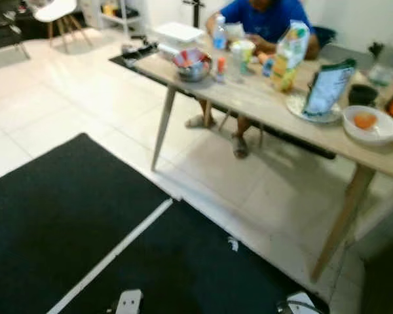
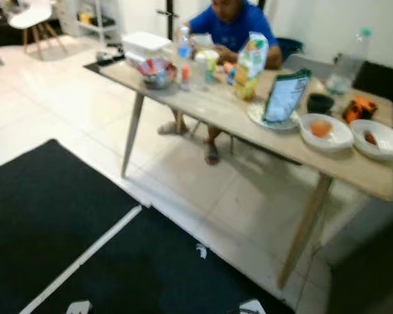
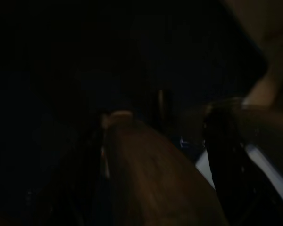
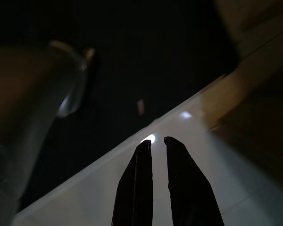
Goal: Restocking fridge
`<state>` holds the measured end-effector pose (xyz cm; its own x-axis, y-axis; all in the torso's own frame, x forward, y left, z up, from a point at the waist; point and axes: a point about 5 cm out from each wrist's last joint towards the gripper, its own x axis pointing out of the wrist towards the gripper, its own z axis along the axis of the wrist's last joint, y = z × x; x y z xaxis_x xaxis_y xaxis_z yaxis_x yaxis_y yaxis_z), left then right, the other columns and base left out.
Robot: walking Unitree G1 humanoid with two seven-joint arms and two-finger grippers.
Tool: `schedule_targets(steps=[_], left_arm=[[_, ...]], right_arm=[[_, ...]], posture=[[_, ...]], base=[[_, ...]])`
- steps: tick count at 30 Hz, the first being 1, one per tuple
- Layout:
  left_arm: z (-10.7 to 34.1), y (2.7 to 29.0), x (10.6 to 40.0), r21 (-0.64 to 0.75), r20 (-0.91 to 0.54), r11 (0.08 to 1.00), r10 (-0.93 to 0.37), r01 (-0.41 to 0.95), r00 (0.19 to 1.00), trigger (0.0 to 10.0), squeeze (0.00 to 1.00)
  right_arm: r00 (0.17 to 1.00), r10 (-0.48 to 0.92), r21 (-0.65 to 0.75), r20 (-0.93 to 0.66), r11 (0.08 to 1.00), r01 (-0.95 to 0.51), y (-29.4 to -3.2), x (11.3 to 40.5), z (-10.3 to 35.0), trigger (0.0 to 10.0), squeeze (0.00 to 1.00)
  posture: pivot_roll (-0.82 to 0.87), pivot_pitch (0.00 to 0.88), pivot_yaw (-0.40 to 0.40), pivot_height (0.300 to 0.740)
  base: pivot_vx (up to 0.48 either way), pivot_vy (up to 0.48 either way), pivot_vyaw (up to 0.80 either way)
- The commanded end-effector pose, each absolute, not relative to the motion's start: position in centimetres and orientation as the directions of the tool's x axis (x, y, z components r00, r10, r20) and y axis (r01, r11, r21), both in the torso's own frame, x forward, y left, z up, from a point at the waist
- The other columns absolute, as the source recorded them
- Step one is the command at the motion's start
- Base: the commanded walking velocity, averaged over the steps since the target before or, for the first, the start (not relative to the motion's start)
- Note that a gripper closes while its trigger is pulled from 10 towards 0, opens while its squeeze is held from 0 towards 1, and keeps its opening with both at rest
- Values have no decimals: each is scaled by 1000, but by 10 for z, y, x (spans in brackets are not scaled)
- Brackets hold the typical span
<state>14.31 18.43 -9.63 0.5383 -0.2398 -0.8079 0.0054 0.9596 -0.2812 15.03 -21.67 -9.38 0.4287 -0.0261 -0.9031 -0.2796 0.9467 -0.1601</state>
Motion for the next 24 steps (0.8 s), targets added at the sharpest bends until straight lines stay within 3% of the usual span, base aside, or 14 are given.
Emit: schedule_targets(steps=[1,17,24], left_arm=[[-102,183,128,-281,-838,960,-243,-5,488,10000,0],[-99,197,134,-263,-831,962,-191,-67,522,10000,0],[-98,206,130,-247,-840,967,-182,-61,510,10000,0]], right_arm=[[411,-19,-145,-911,949,-279,-213,143,-97,10000,0],[425,-45,-175,-904,946,-273,-216,147,-96,10000,0],[440,-85,-197,-894,956,-216,-228,148,-92,10000,0]], posture=[[-28,69,-51,740],[-2,75,-43,740],[-20,99,6,740]], base=[[394,0,0],[377,0,0],[381,0,0]])
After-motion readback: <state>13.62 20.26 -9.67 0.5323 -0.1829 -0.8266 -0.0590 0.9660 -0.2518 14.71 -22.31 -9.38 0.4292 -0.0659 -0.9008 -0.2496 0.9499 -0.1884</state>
